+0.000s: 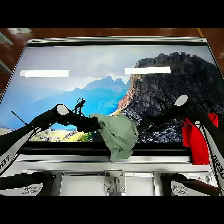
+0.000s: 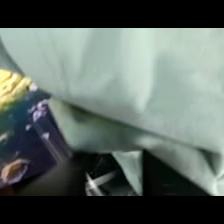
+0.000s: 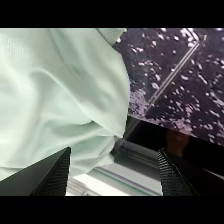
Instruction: Fold the shirts.
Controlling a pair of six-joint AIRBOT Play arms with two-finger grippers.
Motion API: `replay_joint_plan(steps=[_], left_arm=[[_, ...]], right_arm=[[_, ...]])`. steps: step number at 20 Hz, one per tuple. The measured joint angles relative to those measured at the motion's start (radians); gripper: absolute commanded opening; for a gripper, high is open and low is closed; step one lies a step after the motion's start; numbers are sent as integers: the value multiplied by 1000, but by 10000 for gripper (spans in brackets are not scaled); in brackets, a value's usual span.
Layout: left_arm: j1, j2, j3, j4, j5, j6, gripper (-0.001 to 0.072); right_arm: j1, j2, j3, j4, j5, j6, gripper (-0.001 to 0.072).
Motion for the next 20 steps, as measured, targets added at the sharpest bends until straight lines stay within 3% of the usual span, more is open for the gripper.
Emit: replay_joint_plan(steps=[2,8,9,12,13,17,20], left_arm=[[-6,-7,0,-16,23,8,34],[-11,-12,0,-30,46,44,33],[-11,-13,0,-31,46,50,33],[-11,-7,0,-33,49,68,33],[-11,-3,1,-33,49,79,33],[1,48,31,-23,23,140,32],[30,140,109,34,3,159,32]], right_arm=[[35,-4,-24,-7,-45,3,666],[125,-7,-82,-15,-186,40,664],[142,-7,-87,-15,-205,47,634],[189,-7,-95,-15,-275,55,152],[200,-7,-96,-14,-298,59,62],[220,6,-84,-5,-355,69,58],[222,79,-11,-92,-347,69,58]])
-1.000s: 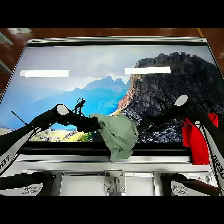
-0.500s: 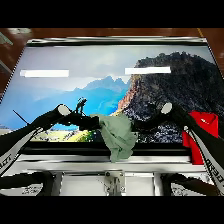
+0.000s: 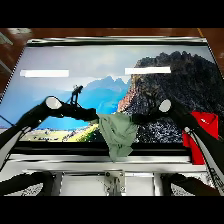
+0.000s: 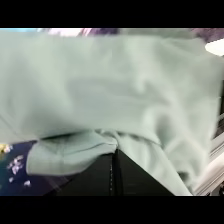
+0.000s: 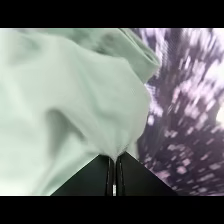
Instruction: Fold the shirts.
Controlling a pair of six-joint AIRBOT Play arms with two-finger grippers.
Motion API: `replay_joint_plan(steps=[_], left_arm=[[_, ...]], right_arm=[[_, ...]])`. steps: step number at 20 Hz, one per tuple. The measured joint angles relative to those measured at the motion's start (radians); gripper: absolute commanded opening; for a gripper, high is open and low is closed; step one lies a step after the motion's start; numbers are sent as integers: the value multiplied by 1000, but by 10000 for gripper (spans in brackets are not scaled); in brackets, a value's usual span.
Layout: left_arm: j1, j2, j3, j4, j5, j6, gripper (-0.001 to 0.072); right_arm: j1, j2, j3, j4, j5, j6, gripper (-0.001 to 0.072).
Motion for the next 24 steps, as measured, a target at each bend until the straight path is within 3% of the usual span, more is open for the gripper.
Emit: replay_joint_plan(steps=[8,12,15,18,21,24], left_arm=[[127,364,532,183,-63,14,32],[158,476,758,232,-68,15,32],[166,525,822,266,-100,15,32],[169,541,838,374,-214,8,32],[170,548,795,484,-317,-18,32],[169,550,689,542,-367,-29,32]], right_arm=[[3,372,531,-137,-46,6,58],[3,486,713,-126,-53,82,59],[3,538,760,-110,2,135,59],[3,564,777,-114,161,162,59],[3,569,784,-151,320,172,59],[4,553,787,-196,388,177,58]])
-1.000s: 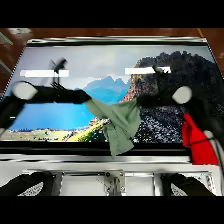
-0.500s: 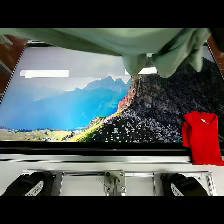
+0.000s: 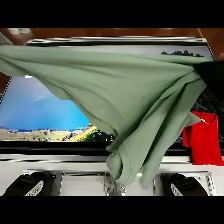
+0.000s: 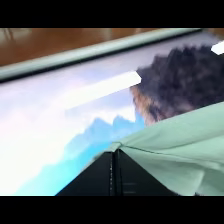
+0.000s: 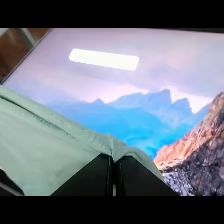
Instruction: Fold the shirts.
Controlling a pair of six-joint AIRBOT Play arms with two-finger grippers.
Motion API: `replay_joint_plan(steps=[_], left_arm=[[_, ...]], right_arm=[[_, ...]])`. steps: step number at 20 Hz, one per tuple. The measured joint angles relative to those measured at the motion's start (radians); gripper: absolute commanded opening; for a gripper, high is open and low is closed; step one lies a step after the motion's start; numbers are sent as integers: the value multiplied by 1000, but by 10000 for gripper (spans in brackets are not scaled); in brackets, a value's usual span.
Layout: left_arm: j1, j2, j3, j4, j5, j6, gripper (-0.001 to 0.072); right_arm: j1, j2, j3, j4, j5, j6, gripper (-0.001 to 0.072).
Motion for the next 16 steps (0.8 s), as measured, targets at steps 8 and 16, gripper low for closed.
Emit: replay_joint_plan(steps=[8,16], left_arm=[[0,2,-471,36,6,-29,32],[0,-14,-814,-121,183,-60,32]], right_arm=[[-1,-309,-42,82,74,-100,60],[-2,-843,-100,207,-89,-130,515]])
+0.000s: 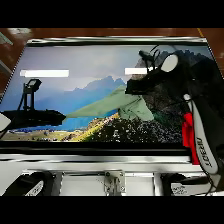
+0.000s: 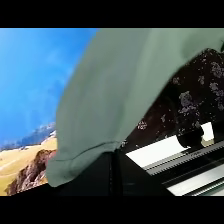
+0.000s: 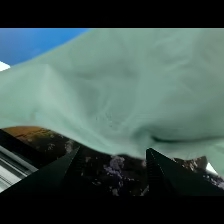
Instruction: Fold the shirts.
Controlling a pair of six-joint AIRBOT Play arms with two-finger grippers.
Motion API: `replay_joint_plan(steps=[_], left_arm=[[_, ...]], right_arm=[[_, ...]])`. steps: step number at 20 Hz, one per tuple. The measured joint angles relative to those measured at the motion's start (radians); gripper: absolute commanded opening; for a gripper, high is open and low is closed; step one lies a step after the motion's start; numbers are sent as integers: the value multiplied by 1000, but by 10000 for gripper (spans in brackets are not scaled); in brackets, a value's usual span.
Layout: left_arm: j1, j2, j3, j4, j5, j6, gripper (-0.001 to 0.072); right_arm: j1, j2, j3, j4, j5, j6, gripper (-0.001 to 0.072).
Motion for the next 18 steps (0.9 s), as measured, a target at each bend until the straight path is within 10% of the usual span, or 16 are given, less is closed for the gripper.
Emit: replay_joint_plan(steps=[9,18], left_arm=[[0,-48,-70,-47,70,-12,32],[0,-55,-74,-55,90,-27,33]], right_arm=[[-217,-55,-14,-62,78,-78,671],[-473,-45,-380,76,52,-96,671]])
